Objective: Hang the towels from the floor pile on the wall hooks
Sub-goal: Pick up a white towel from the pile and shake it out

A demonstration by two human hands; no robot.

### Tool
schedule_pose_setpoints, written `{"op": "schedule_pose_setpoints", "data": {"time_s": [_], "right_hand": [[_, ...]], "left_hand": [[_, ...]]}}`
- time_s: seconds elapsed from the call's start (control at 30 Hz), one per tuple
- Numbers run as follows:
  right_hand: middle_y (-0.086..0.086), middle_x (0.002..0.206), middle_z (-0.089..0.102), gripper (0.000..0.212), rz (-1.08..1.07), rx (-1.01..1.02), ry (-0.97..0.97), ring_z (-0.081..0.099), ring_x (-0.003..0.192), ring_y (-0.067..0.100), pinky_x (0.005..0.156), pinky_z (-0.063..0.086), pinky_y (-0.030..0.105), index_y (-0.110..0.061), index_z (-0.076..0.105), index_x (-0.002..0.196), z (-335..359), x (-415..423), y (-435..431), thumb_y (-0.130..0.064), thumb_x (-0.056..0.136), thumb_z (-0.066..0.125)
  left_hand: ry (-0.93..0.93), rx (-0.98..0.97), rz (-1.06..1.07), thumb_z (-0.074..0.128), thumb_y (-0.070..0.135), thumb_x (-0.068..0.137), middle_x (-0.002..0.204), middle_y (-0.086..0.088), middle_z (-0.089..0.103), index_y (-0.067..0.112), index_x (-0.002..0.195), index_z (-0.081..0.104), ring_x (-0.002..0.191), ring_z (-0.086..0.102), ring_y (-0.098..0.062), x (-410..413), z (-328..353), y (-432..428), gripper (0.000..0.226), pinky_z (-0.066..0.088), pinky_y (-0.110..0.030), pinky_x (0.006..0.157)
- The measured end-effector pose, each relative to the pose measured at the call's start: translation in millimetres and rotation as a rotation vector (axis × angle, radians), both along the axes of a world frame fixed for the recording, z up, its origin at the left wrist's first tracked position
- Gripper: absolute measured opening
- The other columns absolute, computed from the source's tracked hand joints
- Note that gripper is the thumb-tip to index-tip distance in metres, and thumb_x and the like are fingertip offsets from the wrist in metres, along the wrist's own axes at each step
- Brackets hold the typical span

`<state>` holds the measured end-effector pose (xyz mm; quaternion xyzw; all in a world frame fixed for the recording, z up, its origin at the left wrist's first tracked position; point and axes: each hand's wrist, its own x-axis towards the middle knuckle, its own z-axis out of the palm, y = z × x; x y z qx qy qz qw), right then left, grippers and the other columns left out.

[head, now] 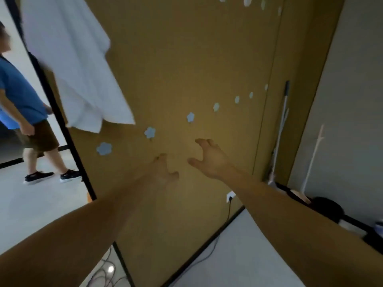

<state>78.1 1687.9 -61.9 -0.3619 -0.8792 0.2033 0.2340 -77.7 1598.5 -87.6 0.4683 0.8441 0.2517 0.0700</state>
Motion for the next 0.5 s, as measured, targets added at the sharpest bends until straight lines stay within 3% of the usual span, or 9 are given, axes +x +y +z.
{"op": "schedule_pose_setpoints", "data": {"time_s": [0.13,0.23,0.3,0.4,0.5], "right_hand": [[0.008,0.153,0.027,0.075,-0.097,-0.025,-0.175,0.036,0.135,0.029,0.105,0.039,0.042,-0.02,0.024,0.15,-46,119,2,-0.051,0.09,0.057],[0.01,0.151,0.03,0.073,-0.229,-0.081,-0.266,0.032,0.136,0.032,0.106,0.037,0.042,-0.019,0.028,0.148,-78,211,1,-0.05,0.089,0.057],[0.013,0.146,0.034,0.068,-0.32,-0.122,-0.327,0.034,0.134,0.035,0.106,0.037,0.045,-0.018,0.035,0.144,-99,271,-3,-0.051,0.088,0.058],[0.012,0.152,0.029,0.073,-0.467,-0.204,-0.388,0.029,0.137,0.036,0.11,0.033,0.05,-0.018,0.031,0.147,-130,357,-14,-0.053,0.089,0.056],[0.01,0.15,0.032,0.073,-0.62,-0.32,-0.393,0.035,0.133,0.033,0.108,0.037,0.047,-0.019,0.032,0.147,-163,435,-28,-0.054,0.088,0.055]], "left_hand": [[0.077,-0.253,-0.264,0.066,0.044,0.08,0.146,-0.01,0.037,0.015,0.148,0.024,0.128,0.042,-0.027,109,-28,31,0.085,0.039,-0.038,0.104],[0.105,-0.275,-0.456,0.066,0.04,0.08,0.139,-0.009,0.044,0.014,0.14,0.037,0.122,0.048,-0.026,196,-56,53,0.071,0.042,-0.03,0.095],[0.124,-0.303,-0.592,0.065,0.038,0.078,0.134,-0.009,0.049,0.014,0.133,0.044,0.119,0.05,-0.026,252,-72,64,0.064,0.043,-0.035,0.098],[0.167,-0.381,-0.777,0.063,0.043,0.079,0.13,-0.011,0.049,0.012,0.127,0.046,0.121,0.047,-0.029,333,-98,77,0.059,0.04,-0.043,0.103],[0.212,-0.42,-0.895,0.064,0.047,0.079,0.139,-0.011,0.041,0.013,0.135,0.04,0.125,0.043,-0.031,403,-127,89,0.069,0.042,-0.045,0.099]]}}
